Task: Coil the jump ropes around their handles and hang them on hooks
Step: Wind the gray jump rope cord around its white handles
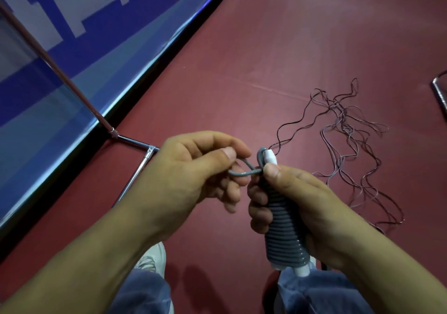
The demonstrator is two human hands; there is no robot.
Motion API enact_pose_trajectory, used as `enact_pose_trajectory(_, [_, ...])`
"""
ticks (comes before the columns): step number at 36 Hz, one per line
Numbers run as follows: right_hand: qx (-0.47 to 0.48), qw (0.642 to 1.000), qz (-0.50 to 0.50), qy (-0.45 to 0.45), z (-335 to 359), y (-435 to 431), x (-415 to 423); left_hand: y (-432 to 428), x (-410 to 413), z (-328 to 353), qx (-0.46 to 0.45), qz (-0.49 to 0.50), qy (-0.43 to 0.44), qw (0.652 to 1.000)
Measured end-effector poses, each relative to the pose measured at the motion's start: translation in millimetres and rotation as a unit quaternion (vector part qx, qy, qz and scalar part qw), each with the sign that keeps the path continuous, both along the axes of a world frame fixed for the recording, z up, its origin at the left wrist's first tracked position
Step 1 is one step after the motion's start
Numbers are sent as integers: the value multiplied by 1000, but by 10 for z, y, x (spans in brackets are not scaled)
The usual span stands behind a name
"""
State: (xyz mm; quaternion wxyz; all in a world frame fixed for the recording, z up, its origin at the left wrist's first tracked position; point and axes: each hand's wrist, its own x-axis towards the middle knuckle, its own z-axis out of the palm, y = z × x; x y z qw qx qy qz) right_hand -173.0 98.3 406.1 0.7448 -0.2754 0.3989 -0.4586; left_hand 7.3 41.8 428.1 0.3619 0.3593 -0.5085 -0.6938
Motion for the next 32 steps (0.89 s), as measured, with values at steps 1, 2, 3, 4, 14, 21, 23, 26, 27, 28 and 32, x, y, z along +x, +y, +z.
enact_pose_trajectory(1, [8,1000,-5,-15,3,-6,-15,-2,36,5,-45,-16,-16,999])
enact_pose_trajectory(2, [15,999,-9,-32,7,-12,-29,2,74,-11,-127,-26,-63,990])
enact_pose_trajectory(3, [20,999,-9,-47,7,-14,-43,7,97,-23,-217,-31,-121,968])
enact_pose_trajectory(4, [23,998,-6,-60,1,-13,-60,-5,108,-46,-296,-27,-171,939])
enact_pose_trajectory(14, [8,998,24,-51,-77,16,-22,-3,54,-83,-176,36,-257,950])
enact_pose_trajectory(21, [-67,979,-28,190,-78,-16,-5,56,-53,-15,228,-28,-16,973])
enact_pose_trajectory(23, [-86,966,-32,242,-99,-18,-37,53,-44,-13,255,-49,-2,966])
enact_pose_trajectory(26, [-99,949,-27,299,-153,-10,-57,49,-43,-29,242,-42,-5,969])
enact_pose_trajectory(27, [-96,947,-29,306,-170,-8,-56,52,-49,-33,232,-31,-4,972])
enact_pose_trajectory(28, [-91,946,-32,309,-189,-13,-52,57,-60,-41,219,-21,1,976])
enact_pose_trajectory(32, [-77,953,-30,293,-197,-30,-49,87,-96,-90,133,-4,-2,991])
